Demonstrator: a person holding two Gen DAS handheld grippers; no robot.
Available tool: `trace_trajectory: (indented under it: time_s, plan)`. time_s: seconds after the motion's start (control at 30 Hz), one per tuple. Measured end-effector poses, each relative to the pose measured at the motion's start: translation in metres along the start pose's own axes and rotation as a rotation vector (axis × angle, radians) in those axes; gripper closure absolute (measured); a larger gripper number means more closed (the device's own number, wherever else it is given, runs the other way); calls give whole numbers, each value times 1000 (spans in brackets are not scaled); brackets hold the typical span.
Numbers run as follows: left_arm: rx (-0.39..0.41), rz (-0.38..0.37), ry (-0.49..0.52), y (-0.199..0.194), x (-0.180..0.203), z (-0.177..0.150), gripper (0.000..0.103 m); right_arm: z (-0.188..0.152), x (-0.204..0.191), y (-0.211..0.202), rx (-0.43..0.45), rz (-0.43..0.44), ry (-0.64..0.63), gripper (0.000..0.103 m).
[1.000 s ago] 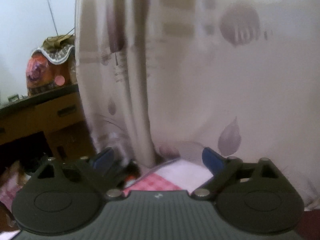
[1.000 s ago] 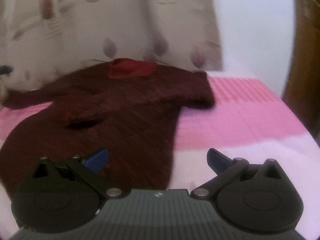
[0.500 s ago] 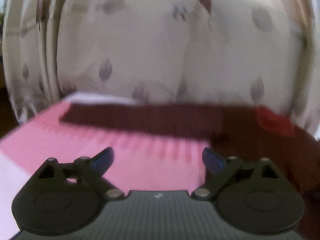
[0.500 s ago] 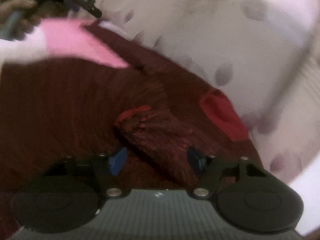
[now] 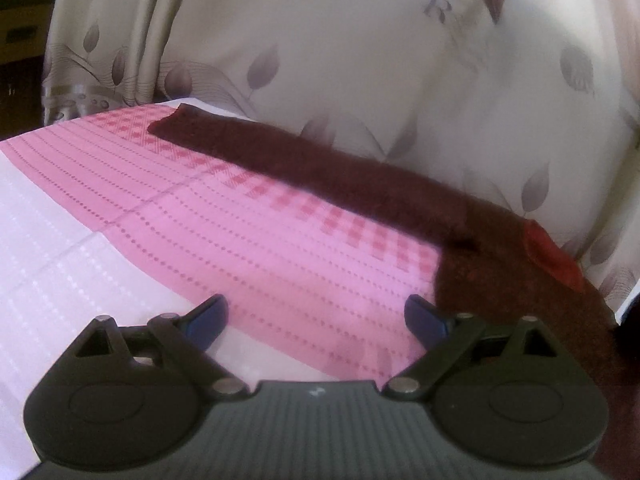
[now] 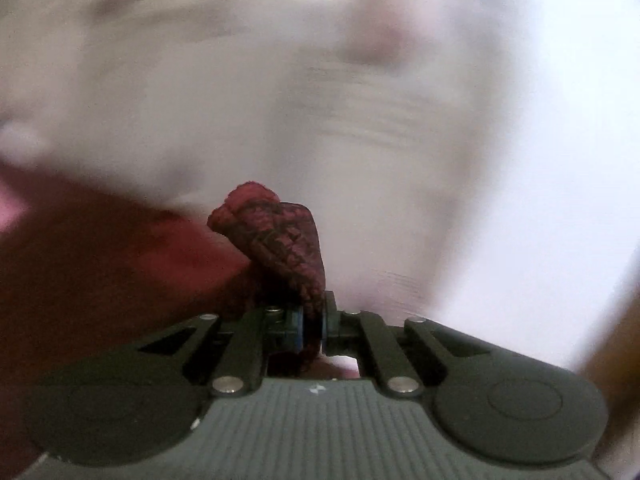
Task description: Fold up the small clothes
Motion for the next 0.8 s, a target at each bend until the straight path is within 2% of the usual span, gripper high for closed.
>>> trace_trajectory:
  time_s: [0.07,0.17,0.27,0.33,0.4,0.5,0.6,0.67,0.73,0.77,0.8]
  plan:
    - [-7,-3,3,1,2,-1,7,-7,82,6,-20,-94,181,94]
    - [-12,2,4,3,1,-1,7,-39,170,15,-63,-205,367,94]
    - [-13,7,3,4,0,-1,7,-86,222,23,-116,-258,561,94]
    - [-12,9,4,3,1,-1,7,-123,241,29,-151,-280,675,94]
    - [-14,10,11,4,1,-1,7,-162,251,36,-194,-300,768,94]
    - [-18,10,35,4,4,-2,7,-203,250,48,-232,-269,872,93]
    - [-16,15,91,3,11,0,7,-225,249,46,-221,-238,987,80]
    - [-28,1,125,1,16,3,7,-220,238,36,-182,-219,1013,71]
    - [-50,-46,155,-1,19,5,7,-204,216,8,-129,-163,955,63]
    - [-66,-60,183,-2,20,5,7,-198,201,-7,-129,-114,916,62]
    - [-83,-75,212,-3,22,6,7,-191,176,-22,-145,-22,878,59]
Point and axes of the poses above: each gripper's, at about its wrist camera, not at the fingertips, and y roughly the way its jaws point, x to its right, z to its top, the point moved 10 cm from there along y, roughly the way its jaws point, and after that the axes turned 3 degrees about -x, right-handed, at the moved point
